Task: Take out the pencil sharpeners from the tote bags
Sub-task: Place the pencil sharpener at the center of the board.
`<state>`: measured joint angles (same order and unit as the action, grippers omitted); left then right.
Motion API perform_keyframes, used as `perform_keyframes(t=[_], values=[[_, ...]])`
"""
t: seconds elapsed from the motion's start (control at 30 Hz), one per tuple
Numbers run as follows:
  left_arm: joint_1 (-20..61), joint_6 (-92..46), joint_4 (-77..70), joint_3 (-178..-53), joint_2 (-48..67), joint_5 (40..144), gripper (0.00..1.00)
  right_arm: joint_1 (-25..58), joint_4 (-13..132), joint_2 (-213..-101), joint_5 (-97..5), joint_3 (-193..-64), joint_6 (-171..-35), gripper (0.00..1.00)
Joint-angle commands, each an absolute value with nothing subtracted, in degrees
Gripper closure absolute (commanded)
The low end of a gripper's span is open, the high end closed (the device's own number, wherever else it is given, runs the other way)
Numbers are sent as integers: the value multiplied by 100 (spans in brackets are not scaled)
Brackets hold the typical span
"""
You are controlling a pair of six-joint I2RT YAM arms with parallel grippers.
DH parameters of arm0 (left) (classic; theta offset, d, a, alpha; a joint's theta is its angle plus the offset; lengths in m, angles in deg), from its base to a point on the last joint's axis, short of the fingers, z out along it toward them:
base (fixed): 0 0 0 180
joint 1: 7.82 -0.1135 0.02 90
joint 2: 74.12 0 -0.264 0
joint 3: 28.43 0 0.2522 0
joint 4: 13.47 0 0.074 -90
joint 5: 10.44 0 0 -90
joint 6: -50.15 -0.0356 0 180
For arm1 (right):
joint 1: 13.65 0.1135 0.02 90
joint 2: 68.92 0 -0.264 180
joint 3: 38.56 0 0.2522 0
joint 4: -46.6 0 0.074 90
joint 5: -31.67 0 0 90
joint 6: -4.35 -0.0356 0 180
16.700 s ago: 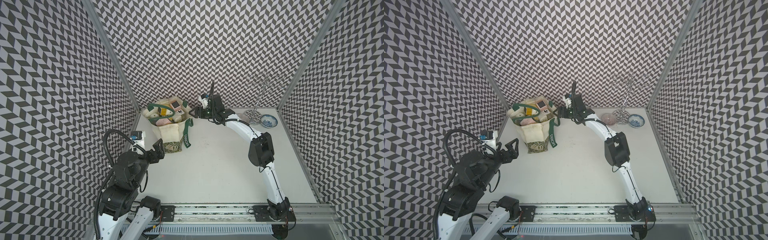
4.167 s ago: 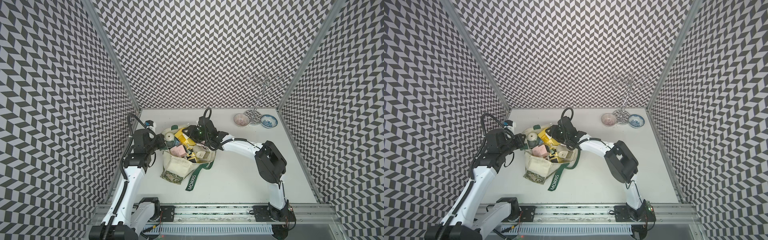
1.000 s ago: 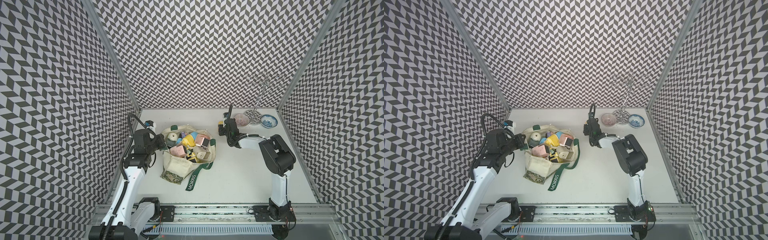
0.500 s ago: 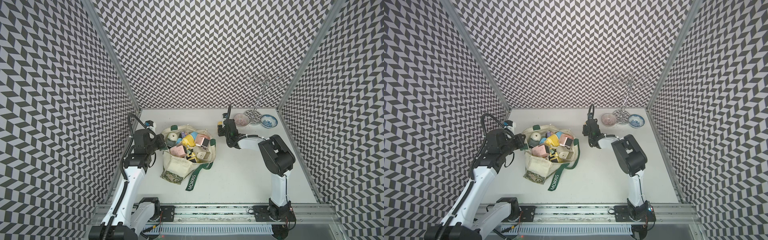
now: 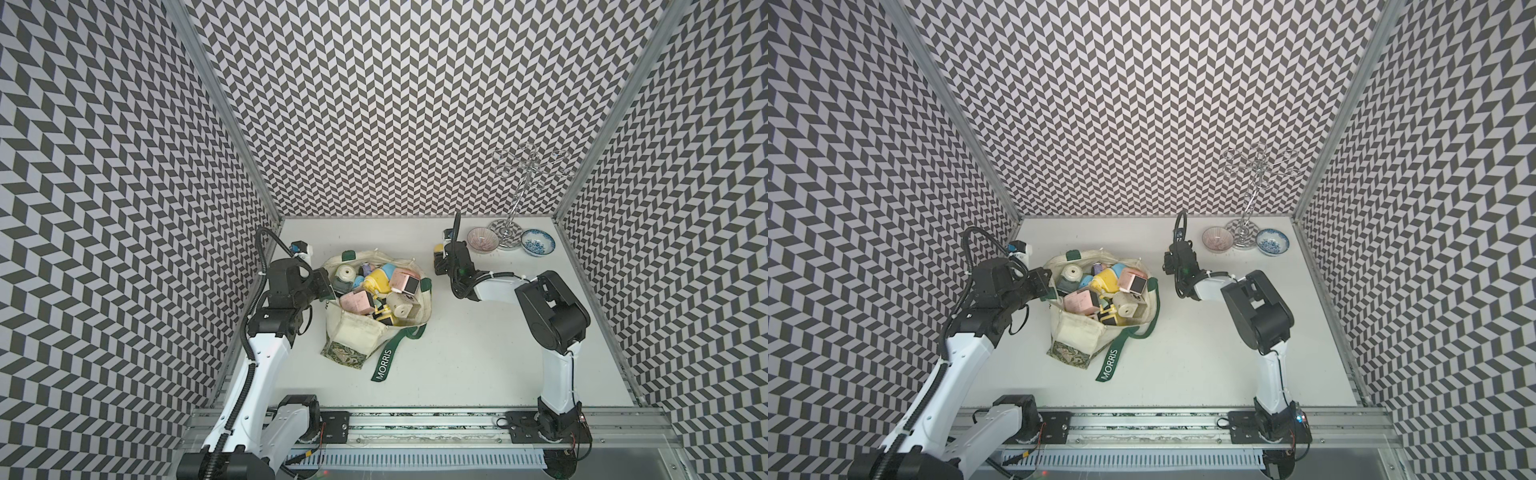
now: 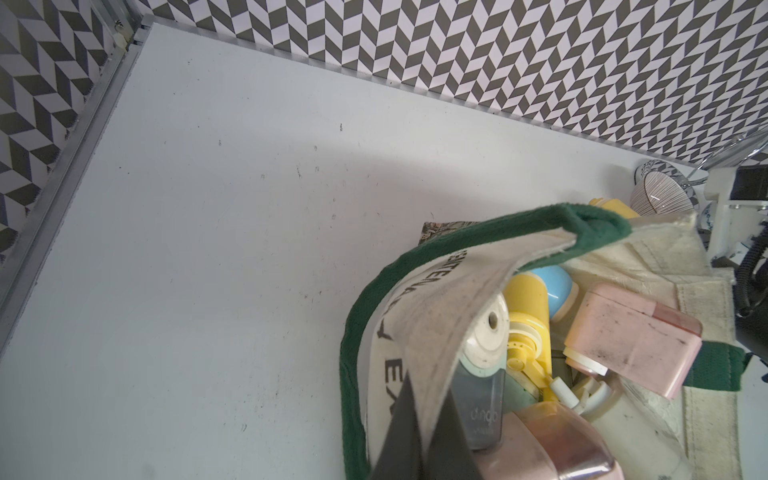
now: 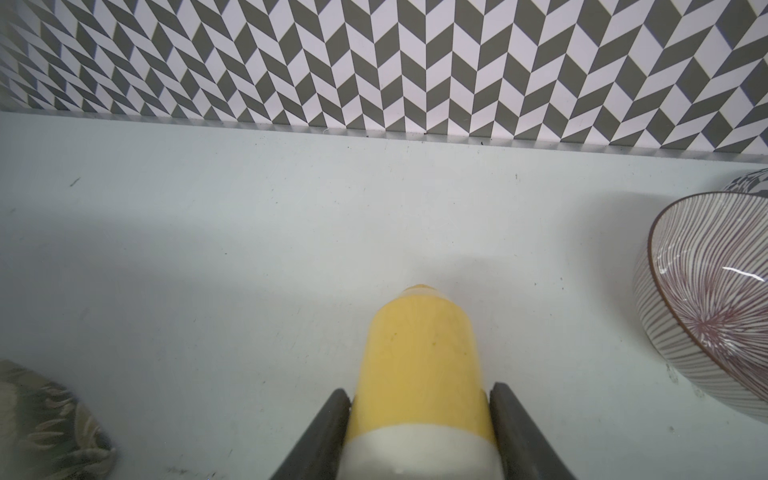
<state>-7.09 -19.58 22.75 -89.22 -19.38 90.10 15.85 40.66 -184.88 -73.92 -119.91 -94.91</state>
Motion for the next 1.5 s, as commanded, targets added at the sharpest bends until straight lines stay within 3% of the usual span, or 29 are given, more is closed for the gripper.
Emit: perform_keyframes(t=[0.0,0.6,0.77,0.87,1.3,1.47], values=[[-677,-2052,2094,-8939,-2112,8977,100,1641,4120,-18322,-7284,-11892,-9632,44],[-642,-2060,2103,-8939,-2136,8939,100,1641,4322,-18059,-7059,-11768,-9651,41],[-627,-2061,2105,-8941,-2135,8915,100,1563,4687,-17574,-7000,-11939,-9436,21],[-624,-2063,2112,-8939,-2118,8910,100,1419,5247,-17539,-6635,-12385,-9284,13],[-624,-2069,2127,-8953,-2078,8852,100,1150,8485,-19221,-6297,-15815,-8393,12],[-624,-2080,2147,-8954,-2065,8808,100,1124,8836,-19723,-6466,-16569,-8272,11]])
